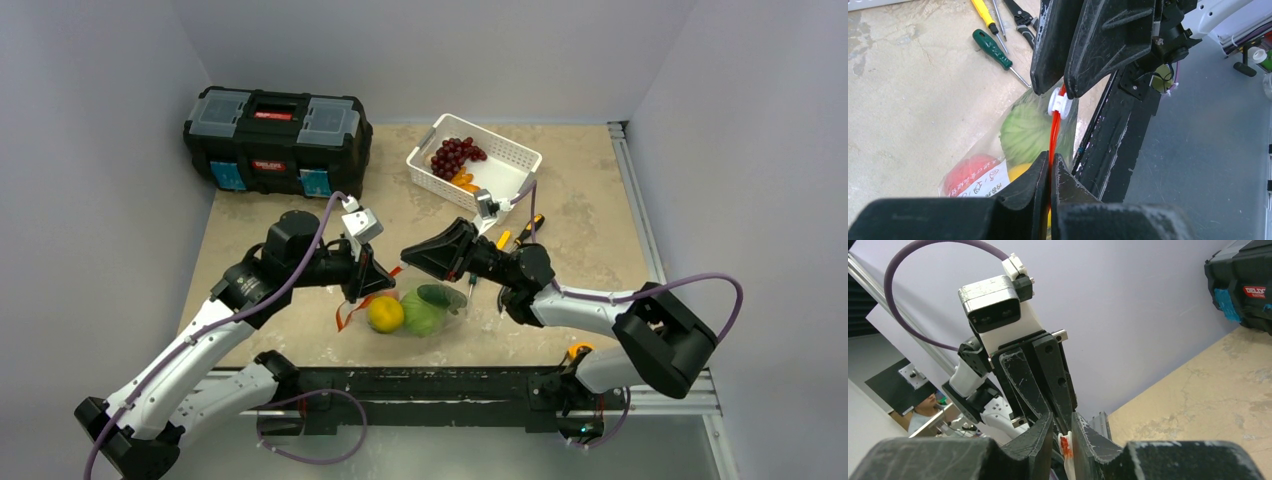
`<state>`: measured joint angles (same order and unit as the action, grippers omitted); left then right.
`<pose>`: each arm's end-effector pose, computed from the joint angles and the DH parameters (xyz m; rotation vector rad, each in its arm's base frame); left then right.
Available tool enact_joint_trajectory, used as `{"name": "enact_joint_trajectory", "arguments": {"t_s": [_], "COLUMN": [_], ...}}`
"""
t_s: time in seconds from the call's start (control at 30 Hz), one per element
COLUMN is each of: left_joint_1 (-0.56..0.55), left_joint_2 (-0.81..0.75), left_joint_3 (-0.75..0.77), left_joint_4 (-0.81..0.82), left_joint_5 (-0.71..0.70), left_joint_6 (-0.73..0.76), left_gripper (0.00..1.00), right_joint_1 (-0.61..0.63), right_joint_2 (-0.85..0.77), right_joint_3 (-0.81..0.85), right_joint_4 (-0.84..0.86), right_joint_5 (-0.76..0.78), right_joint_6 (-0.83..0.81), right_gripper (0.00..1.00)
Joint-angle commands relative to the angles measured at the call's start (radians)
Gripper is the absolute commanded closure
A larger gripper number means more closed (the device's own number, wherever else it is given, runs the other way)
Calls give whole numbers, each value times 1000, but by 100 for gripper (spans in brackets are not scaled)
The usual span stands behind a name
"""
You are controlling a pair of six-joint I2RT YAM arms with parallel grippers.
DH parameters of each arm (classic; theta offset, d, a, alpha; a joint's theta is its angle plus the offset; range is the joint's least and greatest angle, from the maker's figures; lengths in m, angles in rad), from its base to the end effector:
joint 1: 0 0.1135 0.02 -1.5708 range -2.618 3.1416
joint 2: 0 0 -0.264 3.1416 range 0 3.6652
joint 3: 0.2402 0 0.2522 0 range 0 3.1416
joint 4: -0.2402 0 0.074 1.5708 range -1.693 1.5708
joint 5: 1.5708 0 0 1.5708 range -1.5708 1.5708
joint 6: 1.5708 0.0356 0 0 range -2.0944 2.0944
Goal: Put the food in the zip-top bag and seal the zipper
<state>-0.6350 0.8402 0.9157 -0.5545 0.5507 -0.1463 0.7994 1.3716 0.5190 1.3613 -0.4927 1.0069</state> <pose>0.1308 -0.1195 0.3403 0.8605 1.9566 -1.0377 0.1735 0.2026 0.2786 -0.3966 1.2786 1.8370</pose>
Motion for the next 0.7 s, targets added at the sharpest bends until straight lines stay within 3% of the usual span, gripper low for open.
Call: {"name": "enact_joint_trajectory", "arguments": {"t_s": [0.0, 0.13, 0.33, 0.67], "left_joint_1": [12, 11, 12, 22], "left_joint_2": [-7, -7, -7, -7], "left_joint_3": [-8, -9, -7, -9], "left_joint_4": [51, 56, 63, 73], "left_joint_5": [24, 25, 27, 36], "left_joint_6": [-8, -13, -18, -25], "left_gripper": [100, 100, 100, 100], "right_joint_1": [-1, -1, 1, 12], "right_joint_2": [-21, -10, -5, -4], "right_joint_3": [-8, -6, -13, -24], "right_joint_4": [55, 63, 80, 74], "right_joint_5": [53, 45, 35, 31], "right_joint_6": [11, 11, 8, -10], "right_gripper": [83, 95, 82, 86]}}
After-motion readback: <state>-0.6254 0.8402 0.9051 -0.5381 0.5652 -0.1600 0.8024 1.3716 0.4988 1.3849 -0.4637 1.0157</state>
